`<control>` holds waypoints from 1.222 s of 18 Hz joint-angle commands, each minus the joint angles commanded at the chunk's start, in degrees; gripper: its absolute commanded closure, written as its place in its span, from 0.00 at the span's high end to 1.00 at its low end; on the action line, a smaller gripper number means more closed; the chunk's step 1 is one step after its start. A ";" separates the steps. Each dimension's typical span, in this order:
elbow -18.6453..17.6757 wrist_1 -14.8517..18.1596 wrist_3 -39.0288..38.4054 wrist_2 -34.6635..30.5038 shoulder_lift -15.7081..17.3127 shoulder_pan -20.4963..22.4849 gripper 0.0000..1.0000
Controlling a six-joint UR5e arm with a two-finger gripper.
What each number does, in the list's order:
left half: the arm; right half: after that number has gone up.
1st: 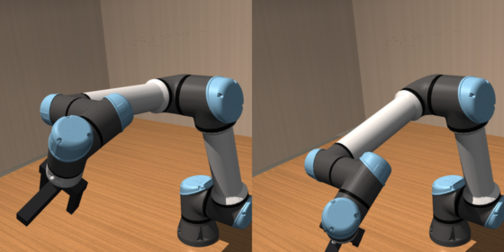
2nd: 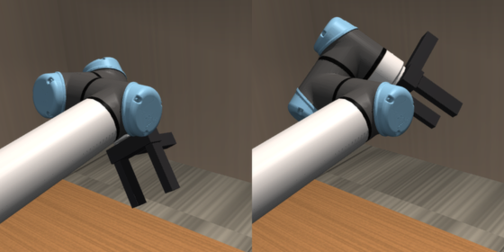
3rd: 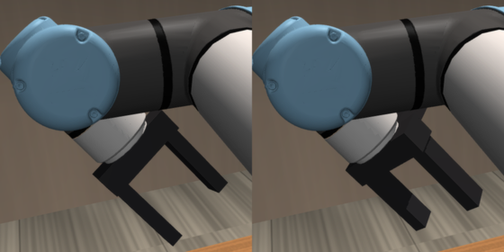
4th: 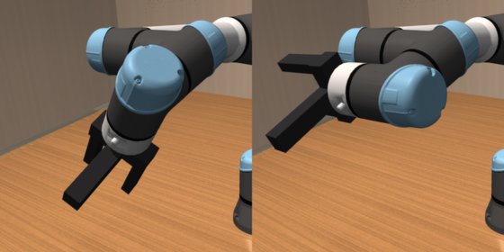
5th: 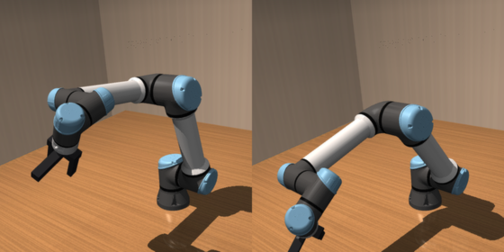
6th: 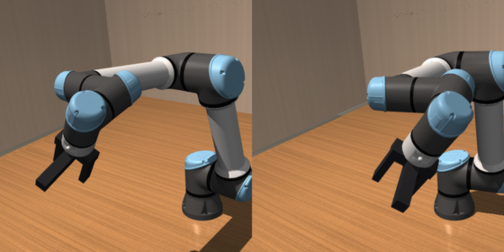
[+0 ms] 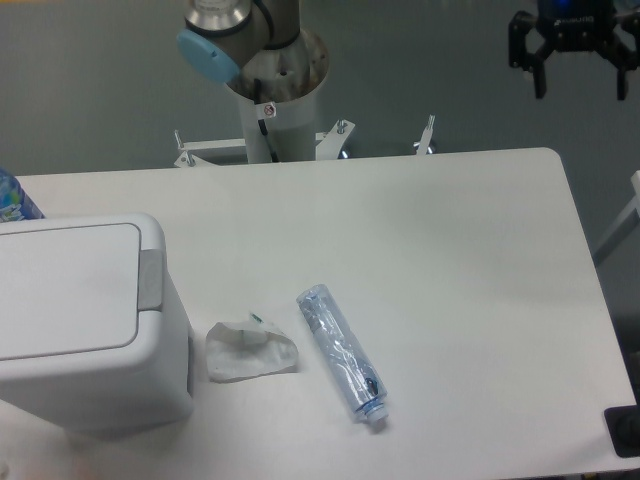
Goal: Open the trash can
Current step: 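Move the open gripper down toward the white trash can lid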
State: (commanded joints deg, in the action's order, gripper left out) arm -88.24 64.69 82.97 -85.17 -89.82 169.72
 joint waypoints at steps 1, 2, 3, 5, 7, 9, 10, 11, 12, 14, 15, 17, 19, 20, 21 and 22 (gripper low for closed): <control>-0.09 -0.09 0.00 -0.09 0.09 -0.09 1.00; -0.09 0.00 0.00 0.00 0.09 -0.09 1.00; -0.09 0.00 -0.09 0.09 0.17 -0.26 1.00; -0.09 0.00 -0.70 -0.09 0.26 -0.62 1.00; -0.18 0.00 -4.02 -0.09 0.35 -1.14 1.00; -0.09 0.00 -9.46 -0.09 0.26 -3.15 1.00; -0.09 -0.09 -12.54 -0.09 0.18 -4.47 1.00; -0.09 -0.09 -15.27 -0.17 0.18 -5.44 1.00; 0.00 -0.09 -17.47 -0.18 0.18 -6.15 1.00; 0.26 -0.09 -20.73 -0.09 0.09 -8.69 1.00; 0.61 -0.09 -22.57 -0.09 -0.09 -10.35 1.00; 0.70 -0.61 -28.62 -0.09 -0.70 -13.26 1.00; 0.27 -2.36 -36.96 -0.09 -1.14 -16.77 1.00; 0.18 -3.16 -41.18 -0.17 -1.32 -18.35 1.00; 0.18 -3.69 -44.61 -0.09 -1.41 -19.67 1.00; 0.18 -3.69 -47.69 -0.09 -1.58 -21.08 1.00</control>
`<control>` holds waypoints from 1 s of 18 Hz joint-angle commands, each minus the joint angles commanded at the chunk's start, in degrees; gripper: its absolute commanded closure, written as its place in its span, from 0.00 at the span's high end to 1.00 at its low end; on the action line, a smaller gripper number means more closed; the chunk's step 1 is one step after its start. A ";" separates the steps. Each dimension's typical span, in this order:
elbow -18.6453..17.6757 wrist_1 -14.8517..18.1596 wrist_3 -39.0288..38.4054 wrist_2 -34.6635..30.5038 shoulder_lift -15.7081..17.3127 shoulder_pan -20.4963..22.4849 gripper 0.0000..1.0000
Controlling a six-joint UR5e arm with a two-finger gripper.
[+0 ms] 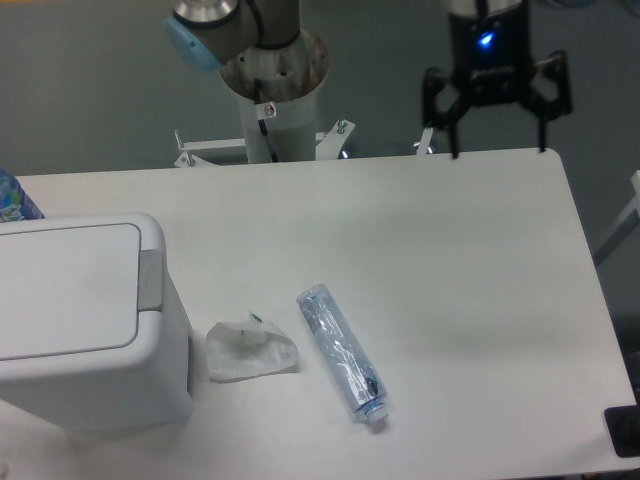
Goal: Open the trash can
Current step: 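Move the open gripper down toward the white trash can lid, then lower the gripper fingers onto the lid's raised tab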
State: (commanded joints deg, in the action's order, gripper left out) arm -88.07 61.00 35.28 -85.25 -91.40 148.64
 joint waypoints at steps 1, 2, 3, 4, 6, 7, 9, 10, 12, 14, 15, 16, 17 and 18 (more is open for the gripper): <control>0.00 0.00 -3.34 0.09 -0.09 -1.49 1.00; -0.17 0.00 -7.29 0.09 -0.18 -2.64 1.00; -0.09 0.00 -11.59 0.09 -0.53 -3.96 1.00; 0.17 -0.09 -15.37 0.09 -0.88 -5.10 1.00; 0.96 -0.18 -19.18 0.00 -1.67 -7.21 1.00; 1.23 -0.18 -20.06 0.09 -1.93 -7.83 1.00; 1.23 -0.18 -22.43 0.09 -2.29 -9.76 1.00; 1.23 -0.18 -24.01 0.09 -2.72 -10.90 1.00; 1.32 -0.18 -25.69 0.09 -3.16 -12.75 1.00; 1.67 -0.18 -26.40 0.09 -4.04 -15.03 1.00; 2.02 -0.18 -27.18 0.17 -4.65 -16.09 1.00; 2.80 -0.18 -29.02 0.18 -5.36 -16.97 1.00; 3.94 -0.18 -31.56 0.09 -6.32 -17.67 1.00; 5.43 -0.09 -33.93 0.09 -7.55 -18.38 1.00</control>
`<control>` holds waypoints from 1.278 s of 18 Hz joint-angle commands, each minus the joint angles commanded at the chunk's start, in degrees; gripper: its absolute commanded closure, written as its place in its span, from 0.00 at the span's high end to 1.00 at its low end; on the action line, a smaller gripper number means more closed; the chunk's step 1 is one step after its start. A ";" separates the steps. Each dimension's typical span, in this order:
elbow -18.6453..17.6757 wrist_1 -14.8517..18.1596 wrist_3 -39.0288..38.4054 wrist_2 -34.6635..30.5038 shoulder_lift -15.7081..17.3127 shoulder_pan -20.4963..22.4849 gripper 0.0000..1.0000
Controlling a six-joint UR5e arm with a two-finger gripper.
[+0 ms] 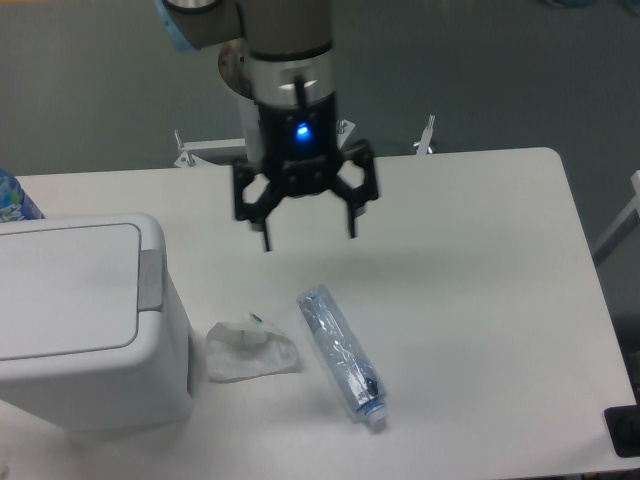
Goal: Open the trash can
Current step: 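Lower the gripper fingers onto the lid's raised tab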
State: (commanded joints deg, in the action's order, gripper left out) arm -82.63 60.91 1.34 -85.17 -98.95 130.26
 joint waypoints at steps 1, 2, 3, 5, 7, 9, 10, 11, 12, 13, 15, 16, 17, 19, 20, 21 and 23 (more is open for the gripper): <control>1.06 -0.09 -1.59 -0.09 -1.14 -0.96 1.00; 1.50 -0.09 -2.30 -0.09 -1.85 -1.67 1.00; 1.42 0.00 -2.66 0.09 -2.12 -2.55 1.00; 0.89 0.00 -2.66 0.09 -2.21 -3.87 1.00; 0.81 0.00 -2.66 0.00 -2.47 -4.14 1.00; 0.81 0.00 -2.66 -0.09 -2.47 -4.23 1.00; 0.72 0.09 -2.66 -0.09 -2.47 -4.23 1.00; 0.72 0.09 -2.66 -0.09 -2.47 -4.31 1.00; 0.72 0.09 -2.66 0.00 -2.47 -4.31 1.00; 0.72 0.09 -2.66 -0.09 -2.47 -4.66 1.00; 0.63 0.09 -2.66 -0.26 -2.47 -5.37 1.00; 0.46 0.00 -2.66 -0.35 -2.47 -5.54 1.00; 0.19 0.09 -2.66 -0.09 -2.39 -5.63 1.00; -0.42 0.09 -2.66 -0.09 -2.39 -5.72 1.00; -0.69 0.09 -2.66 -0.26 -2.39 -6.07 1.00; -0.86 0.00 -2.66 -0.44 -2.39 -6.42 1.00; -0.95 0.09 -2.66 -0.53 -2.30 -6.60 1.00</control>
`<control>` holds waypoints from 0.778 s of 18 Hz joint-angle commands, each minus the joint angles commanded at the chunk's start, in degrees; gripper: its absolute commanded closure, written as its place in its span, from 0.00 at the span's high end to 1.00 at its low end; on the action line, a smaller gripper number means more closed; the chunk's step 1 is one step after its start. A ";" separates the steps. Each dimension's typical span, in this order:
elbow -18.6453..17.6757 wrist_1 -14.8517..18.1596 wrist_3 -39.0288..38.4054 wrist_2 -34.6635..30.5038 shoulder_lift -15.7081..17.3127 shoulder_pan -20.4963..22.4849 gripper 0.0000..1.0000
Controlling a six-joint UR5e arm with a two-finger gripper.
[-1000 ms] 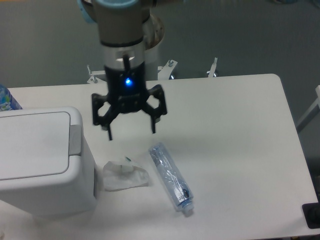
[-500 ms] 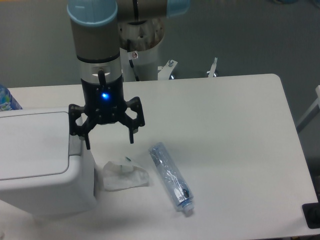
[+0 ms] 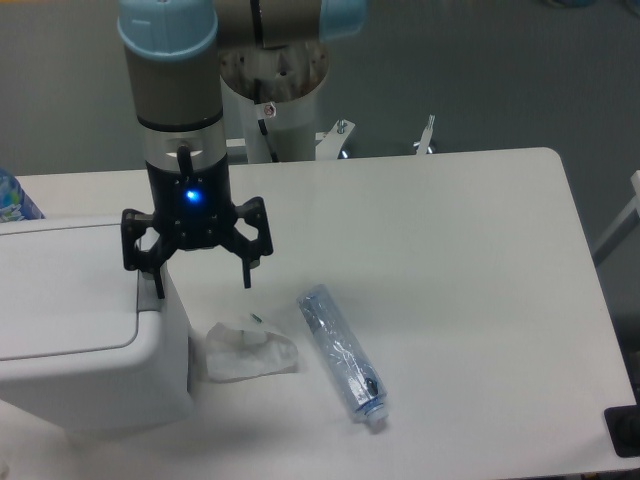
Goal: Open the trash can
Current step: 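Lower the gripper fingers onto the lid's raised tab, then push the gripper against the lid tab to flip the lid open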
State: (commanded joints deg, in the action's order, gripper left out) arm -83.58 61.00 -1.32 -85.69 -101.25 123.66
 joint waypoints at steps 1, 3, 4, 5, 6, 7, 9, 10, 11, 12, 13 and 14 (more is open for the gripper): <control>0.00 0.00 0.00 0.09 0.00 0.00 1.00; 0.00 0.00 -0.09 0.00 -0.09 0.00 1.00; 0.00 0.00 0.00 0.00 -0.09 0.00 1.00; 0.00 0.00 -0.09 0.17 -0.09 0.00 1.00; 0.00 0.00 -0.09 0.26 -0.09 0.00 1.00; 0.00 0.00 -0.09 0.26 -0.09 -0.09 1.00; -0.35 0.00 -0.09 0.26 -0.09 0.00 1.00; -0.53 0.00 -0.09 0.44 0.00 0.00 1.00; -0.53 0.00 -0.09 0.35 -0.09 0.00 1.00; -0.53 0.00 -0.09 0.35 -0.09 -0.09 1.00; -0.53 0.00 -0.09 0.44 -0.09 -0.09 1.00; -0.70 0.00 -0.09 0.44 -0.09 -0.09 1.00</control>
State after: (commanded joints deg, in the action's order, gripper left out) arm -84.29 61.00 -1.41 -85.25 -101.34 123.57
